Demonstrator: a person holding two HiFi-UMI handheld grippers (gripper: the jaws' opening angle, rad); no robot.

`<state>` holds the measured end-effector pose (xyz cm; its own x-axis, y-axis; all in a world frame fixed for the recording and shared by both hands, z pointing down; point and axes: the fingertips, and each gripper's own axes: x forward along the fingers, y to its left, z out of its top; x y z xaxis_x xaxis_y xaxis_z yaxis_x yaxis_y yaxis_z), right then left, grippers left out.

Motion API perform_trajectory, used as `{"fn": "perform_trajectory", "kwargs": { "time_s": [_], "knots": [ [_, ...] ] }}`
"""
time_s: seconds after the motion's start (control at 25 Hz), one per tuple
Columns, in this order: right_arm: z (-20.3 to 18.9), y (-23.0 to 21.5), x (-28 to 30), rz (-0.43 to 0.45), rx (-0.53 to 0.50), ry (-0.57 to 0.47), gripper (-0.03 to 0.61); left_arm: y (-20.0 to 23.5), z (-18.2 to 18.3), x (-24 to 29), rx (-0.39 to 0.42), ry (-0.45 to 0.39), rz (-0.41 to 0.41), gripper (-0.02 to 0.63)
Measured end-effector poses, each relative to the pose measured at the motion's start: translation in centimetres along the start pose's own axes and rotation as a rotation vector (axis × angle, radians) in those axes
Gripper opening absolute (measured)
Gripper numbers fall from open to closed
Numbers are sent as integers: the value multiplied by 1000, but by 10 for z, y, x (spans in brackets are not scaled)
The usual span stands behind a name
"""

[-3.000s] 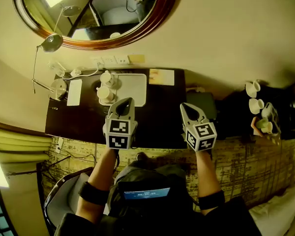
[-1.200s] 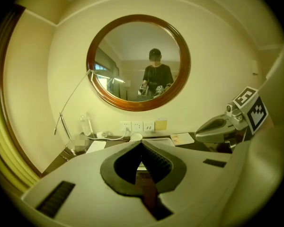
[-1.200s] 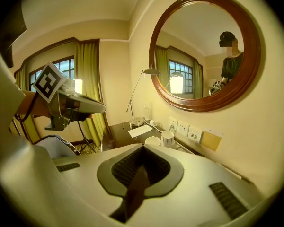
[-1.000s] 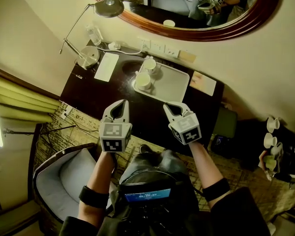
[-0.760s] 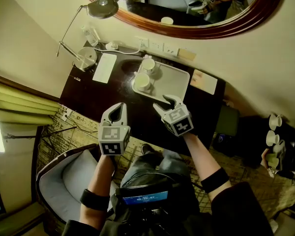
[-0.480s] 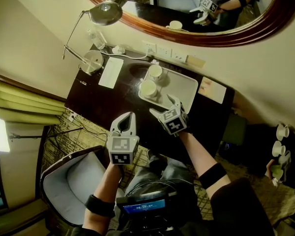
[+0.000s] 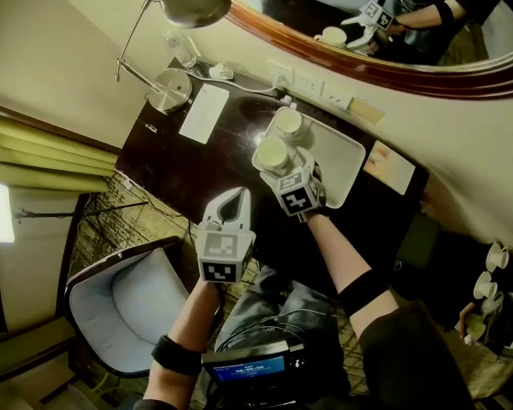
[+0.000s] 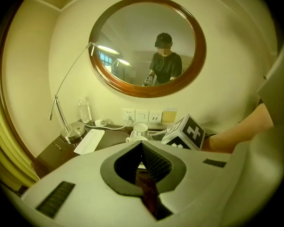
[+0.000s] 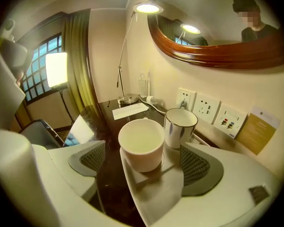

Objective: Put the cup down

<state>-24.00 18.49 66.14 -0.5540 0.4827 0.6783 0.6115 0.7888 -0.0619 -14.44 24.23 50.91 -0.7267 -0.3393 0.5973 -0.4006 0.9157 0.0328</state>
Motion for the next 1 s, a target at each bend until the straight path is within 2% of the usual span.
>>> {"fn": "perform_trajectory", "kwargs": {
  "time_s": [0.2,0.4,0.44,0.52,0.84,1.0],
  "knots": [
    [-8,9,35,38,5,28,526,12,-4,5,-37,6,27,0],
    [-1,6,50,15,-5,37,524,14,-18,9,-36,26,23,0],
    [-2,4,52,11,-13,45,514,15,-20,8,-38,29,26,0],
    [-4,1,54,7,-28,57,423,17,-23,7,-41,34,30,0],
    [-6,4,54,18,-70,58,419,17,-24,6,-36,38,31,0],
    [-2,3,33,12,-69,46,419,13,-18,3,-21,30,20,0]
  ]
}}
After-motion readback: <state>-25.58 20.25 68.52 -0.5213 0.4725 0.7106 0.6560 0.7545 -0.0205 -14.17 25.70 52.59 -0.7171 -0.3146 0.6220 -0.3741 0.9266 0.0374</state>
